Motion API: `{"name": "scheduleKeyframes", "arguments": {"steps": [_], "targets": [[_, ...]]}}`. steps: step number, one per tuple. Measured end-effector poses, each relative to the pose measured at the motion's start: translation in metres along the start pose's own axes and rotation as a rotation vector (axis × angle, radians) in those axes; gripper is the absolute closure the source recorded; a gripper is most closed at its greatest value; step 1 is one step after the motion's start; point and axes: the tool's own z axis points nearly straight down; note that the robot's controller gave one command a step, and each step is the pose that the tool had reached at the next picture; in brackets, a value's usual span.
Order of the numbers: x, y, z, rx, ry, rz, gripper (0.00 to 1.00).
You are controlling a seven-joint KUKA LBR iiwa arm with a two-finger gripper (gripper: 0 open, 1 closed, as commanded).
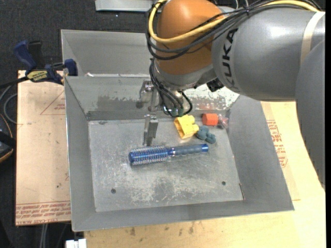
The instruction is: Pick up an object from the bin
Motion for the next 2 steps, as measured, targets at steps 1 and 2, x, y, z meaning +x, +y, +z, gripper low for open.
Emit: {"name": "scheduleKeyframes", "arguments": {"steps": [1,2], "targets": [[0.013,-0.080,0.172,-0.003,-0.020,-0.154,0.00],[0.023,-0.058,0.142,-0.002,-0.012,-0.174,0.00]]}}
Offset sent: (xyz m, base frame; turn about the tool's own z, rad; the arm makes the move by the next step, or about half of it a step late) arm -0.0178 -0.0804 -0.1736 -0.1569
